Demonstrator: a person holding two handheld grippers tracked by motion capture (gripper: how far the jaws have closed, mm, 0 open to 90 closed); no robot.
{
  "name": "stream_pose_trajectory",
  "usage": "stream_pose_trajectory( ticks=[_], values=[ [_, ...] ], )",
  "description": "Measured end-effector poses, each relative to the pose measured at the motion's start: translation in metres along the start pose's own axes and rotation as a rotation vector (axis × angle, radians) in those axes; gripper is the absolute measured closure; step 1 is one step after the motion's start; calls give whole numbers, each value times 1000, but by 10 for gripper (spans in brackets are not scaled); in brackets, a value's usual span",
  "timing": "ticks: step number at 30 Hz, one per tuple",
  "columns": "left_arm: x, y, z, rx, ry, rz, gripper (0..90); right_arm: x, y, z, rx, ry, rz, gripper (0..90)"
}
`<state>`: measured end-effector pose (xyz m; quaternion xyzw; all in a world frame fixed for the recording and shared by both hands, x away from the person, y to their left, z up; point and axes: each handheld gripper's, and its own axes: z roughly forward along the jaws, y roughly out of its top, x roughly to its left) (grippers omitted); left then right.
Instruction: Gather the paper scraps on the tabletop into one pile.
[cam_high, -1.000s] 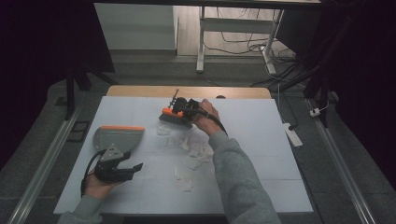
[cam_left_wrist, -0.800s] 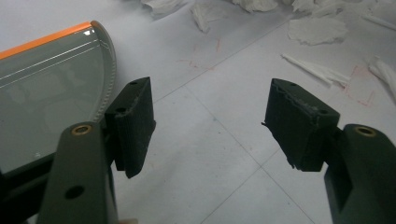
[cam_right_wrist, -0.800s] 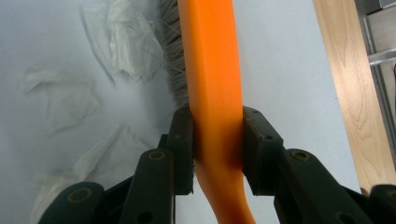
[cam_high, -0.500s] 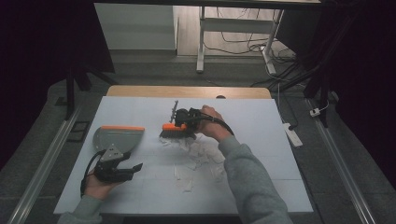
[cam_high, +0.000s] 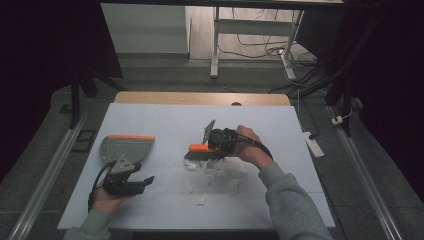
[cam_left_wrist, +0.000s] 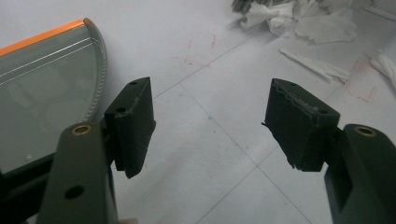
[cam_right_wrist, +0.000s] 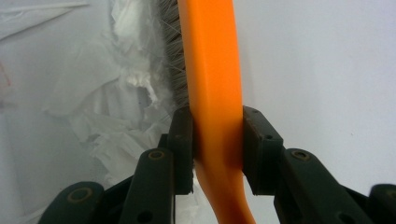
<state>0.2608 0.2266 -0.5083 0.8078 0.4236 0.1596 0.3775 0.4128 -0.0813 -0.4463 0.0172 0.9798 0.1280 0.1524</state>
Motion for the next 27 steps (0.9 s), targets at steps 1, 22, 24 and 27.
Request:
stream_pose_trajectory(
  ticks=[1,22,24,27],
  values=[
    [0,0,0,-1,0,0,337,-1,-1,-1,-16,-4,16,677],
    [2,-1,-1,0,5,-7,338,-8,-24,-48,-310,12,386,676],
    [2,-1,-1,1,5,-6,338,0,-23,-50,-303,19,377,676],
    [2,-1,-1,0,8,-8,338,11,-20,-49,-295,34,372,676]
  ],
)
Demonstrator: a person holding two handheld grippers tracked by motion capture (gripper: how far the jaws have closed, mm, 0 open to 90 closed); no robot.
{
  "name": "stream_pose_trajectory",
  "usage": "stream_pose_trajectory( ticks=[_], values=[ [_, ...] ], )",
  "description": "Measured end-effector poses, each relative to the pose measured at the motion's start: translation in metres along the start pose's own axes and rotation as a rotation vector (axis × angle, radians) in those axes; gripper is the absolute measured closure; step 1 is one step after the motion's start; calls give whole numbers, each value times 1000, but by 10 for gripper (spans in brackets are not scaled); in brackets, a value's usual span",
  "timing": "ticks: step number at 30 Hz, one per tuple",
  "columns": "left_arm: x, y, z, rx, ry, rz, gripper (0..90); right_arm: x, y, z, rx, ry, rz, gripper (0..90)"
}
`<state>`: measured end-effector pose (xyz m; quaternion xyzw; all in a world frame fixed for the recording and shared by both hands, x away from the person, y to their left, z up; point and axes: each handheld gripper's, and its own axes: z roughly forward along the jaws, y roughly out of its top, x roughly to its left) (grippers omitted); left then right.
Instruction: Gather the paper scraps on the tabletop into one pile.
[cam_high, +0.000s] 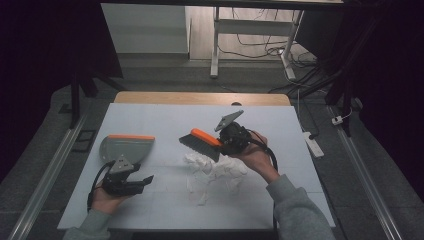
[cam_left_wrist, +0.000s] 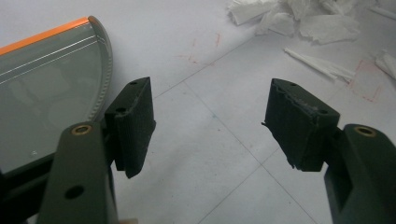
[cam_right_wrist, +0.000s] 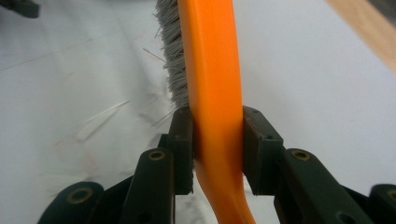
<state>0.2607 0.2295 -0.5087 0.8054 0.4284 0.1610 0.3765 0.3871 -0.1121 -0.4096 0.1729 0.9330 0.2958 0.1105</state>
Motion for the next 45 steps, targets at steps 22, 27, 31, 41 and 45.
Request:
stream_pose_trajectory(
  ticks=[22,27,31,41,45],
  values=[
    [17,-7,-10,-19,40,-53,340,113,19,55,186,183,12,676],
    [18,-8,-9,-17,41,-54,340,104,22,72,193,143,33,677],
    [18,-8,-9,-17,41,-55,340,76,16,70,177,79,115,677],
    [18,-8,-9,-16,43,-55,340,65,8,7,21,40,143,677],
    [18,-8,-9,-13,44,-52,341,63,-2,-18,27,23,128,677]
  ],
)
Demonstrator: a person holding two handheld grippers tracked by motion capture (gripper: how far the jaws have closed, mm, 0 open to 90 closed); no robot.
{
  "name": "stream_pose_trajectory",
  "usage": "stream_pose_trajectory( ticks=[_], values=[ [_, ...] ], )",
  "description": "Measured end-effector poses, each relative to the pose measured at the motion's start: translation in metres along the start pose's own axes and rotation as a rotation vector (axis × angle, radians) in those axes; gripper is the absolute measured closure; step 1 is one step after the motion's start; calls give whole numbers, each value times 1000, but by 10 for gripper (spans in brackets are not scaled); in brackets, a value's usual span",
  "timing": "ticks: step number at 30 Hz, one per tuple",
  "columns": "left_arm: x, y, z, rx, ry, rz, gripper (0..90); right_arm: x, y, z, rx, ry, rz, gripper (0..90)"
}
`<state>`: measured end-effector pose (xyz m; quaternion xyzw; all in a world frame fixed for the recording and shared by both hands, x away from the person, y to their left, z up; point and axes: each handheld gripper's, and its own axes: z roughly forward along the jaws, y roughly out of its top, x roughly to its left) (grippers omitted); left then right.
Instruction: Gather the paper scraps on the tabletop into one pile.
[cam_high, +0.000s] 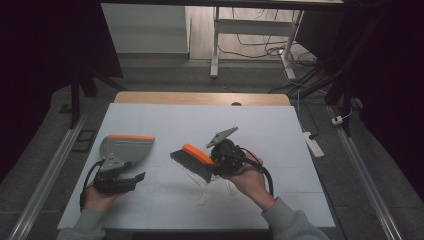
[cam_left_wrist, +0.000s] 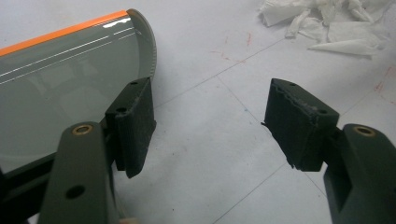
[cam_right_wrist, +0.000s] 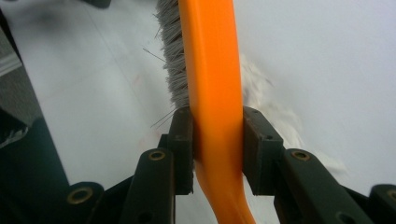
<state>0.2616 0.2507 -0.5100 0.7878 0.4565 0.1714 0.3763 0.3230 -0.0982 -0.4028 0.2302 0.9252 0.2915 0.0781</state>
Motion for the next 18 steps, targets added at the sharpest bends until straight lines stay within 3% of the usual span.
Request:
stream_pose_trajectory(
  ticks=[4,6,9,12,15,18],
  values=[
    [0,0,0,0,0,0,341,10,-15,0,59,52,-49,677],
    [0,0,0,1,1,0,341,20,-21,8,105,95,-83,677],
    [-1,0,1,2,4,0,341,36,-26,24,172,121,-180,676],
    [0,0,0,-1,4,-2,340,50,-25,41,239,141,-212,677],
    [1,-1,0,-3,4,-5,341,53,-21,50,260,127,-226,677],
    [1,-1,0,0,3,-5,341,44,-14,55,270,61,-237,677]
  ],
)
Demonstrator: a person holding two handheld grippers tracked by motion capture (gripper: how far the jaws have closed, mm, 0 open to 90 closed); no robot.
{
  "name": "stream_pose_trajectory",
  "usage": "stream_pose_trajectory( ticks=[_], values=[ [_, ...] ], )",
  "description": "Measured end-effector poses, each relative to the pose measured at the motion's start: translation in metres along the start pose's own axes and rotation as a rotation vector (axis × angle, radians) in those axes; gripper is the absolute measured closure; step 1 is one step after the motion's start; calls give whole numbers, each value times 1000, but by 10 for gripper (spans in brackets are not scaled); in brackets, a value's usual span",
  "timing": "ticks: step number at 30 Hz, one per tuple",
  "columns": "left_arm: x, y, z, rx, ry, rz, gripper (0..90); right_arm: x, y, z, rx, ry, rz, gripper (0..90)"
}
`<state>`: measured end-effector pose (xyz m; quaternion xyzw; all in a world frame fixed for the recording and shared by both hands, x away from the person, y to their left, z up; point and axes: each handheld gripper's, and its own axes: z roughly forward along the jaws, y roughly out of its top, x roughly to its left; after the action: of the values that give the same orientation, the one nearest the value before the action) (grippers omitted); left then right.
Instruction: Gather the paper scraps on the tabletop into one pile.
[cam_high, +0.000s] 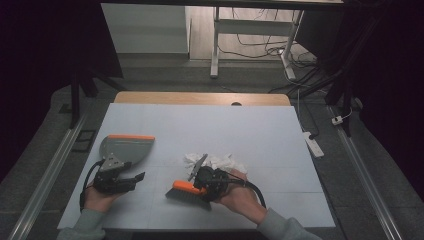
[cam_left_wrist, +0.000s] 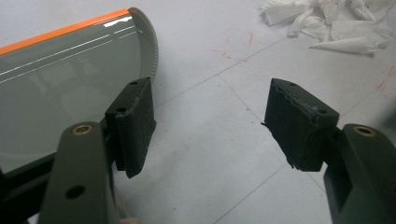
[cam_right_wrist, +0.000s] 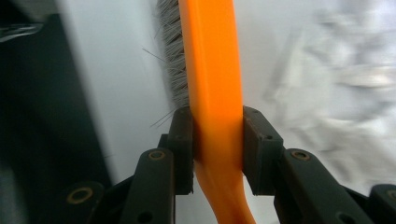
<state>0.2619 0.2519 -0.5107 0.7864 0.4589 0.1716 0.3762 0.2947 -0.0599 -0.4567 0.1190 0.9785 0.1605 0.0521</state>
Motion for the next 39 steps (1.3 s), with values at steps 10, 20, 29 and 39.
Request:
stream_pose_trajectory(
  ticks=[10,20,29,39],
  values=[
    [1,0,0,1,-3,-3,341,-49,-16,-33,-178,-134,202,677],
    [-1,0,0,0,0,2,341,-65,14,-48,-307,-135,296,676],
    [1,-1,0,0,-2,0,342,-81,77,28,-321,16,375,676],
    [0,-1,1,6,-3,5,342,-119,39,36,-233,-62,514,677]
  ],
)
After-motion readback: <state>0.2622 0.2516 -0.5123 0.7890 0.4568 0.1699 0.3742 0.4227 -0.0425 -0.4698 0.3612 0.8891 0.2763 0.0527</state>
